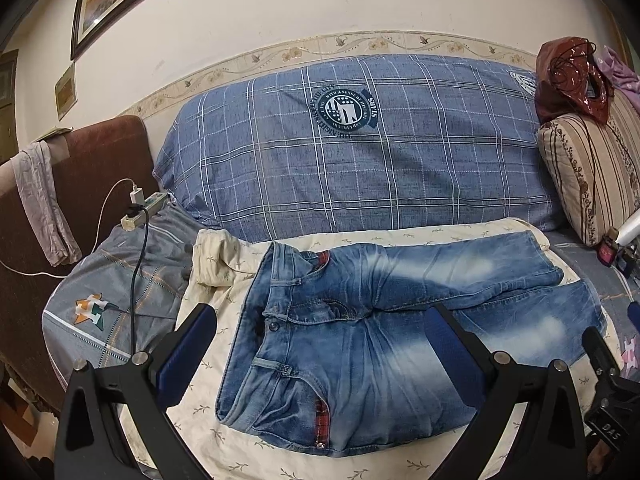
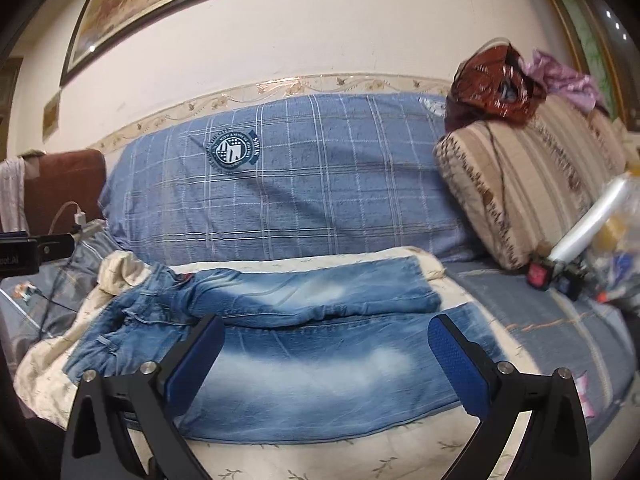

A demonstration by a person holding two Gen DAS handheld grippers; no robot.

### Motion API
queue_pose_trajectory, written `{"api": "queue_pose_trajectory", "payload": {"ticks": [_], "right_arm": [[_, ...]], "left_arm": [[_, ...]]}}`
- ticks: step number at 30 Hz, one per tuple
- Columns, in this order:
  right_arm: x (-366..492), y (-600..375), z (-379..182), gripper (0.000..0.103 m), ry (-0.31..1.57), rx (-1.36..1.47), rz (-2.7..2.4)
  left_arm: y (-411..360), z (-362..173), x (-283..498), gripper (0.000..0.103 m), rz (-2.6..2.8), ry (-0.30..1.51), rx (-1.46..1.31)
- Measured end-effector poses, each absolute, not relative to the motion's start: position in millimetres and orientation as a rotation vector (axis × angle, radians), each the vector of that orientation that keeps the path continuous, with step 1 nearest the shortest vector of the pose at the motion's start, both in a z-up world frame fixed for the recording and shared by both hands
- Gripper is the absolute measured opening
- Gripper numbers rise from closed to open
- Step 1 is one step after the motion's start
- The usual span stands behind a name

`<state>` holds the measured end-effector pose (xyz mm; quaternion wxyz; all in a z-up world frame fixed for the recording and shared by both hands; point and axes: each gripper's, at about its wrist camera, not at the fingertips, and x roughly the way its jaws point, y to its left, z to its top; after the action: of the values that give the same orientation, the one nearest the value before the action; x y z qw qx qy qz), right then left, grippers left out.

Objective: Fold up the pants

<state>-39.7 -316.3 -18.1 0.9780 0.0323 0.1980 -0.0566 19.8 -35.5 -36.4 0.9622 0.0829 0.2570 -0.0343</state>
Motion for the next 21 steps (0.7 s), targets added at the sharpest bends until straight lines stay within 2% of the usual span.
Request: {"api": "queue_pose_trajectory", "payload": {"ticks": [10,21], "right_arm": [[-55.7,-297.1,28.1,0.103,0.359,0.044,-0.103],[-59.8,-288.4,40.7,0.103,0.364,0.037,-0.089]], "left_arm": [[-28.4,-31.8,14.5,0.103,-0.069,0.51,0.152],[-22.0,-32.8,13.3,0.103,-0.067,0.514,0.136]]}}
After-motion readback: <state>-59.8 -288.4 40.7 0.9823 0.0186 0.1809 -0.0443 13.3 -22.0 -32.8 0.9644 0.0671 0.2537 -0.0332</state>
